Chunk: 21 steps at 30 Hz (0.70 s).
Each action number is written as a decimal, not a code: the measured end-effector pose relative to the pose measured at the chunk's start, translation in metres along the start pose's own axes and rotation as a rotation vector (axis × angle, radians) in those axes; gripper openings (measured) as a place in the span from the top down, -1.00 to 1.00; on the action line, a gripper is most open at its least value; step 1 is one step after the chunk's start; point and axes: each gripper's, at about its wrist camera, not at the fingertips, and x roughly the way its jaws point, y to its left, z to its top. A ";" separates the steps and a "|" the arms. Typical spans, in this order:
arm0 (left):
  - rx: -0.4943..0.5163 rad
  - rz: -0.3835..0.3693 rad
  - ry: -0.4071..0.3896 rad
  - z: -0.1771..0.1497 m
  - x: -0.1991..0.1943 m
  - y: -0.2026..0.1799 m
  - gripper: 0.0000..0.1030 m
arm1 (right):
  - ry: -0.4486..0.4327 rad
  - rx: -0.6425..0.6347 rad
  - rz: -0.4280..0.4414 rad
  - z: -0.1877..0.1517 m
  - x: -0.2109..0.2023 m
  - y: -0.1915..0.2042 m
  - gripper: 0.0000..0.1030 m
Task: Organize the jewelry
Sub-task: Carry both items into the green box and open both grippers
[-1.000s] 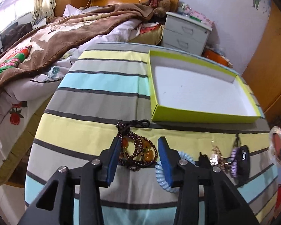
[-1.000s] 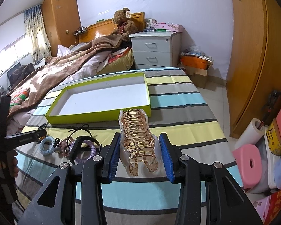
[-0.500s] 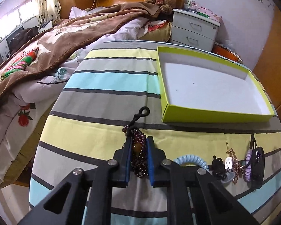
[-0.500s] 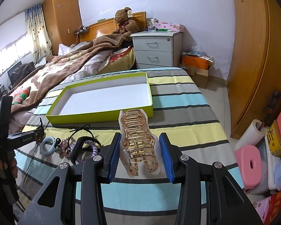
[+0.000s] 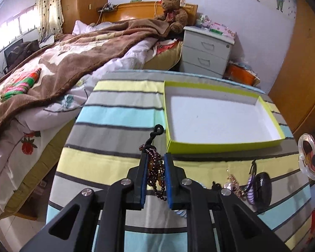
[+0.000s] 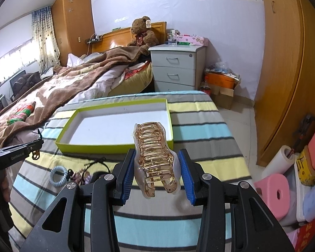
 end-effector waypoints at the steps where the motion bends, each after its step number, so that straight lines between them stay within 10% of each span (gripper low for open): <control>1: 0.002 -0.005 -0.006 0.003 -0.002 -0.001 0.70 | -0.003 -0.004 0.000 0.003 0.000 0.001 0.19; 21: 0.022 -0.126 -0.040 0.068 0.021 -0.031 0.70 | 0.045 -0.062 0.038 0.065 0.082 0.012 0.19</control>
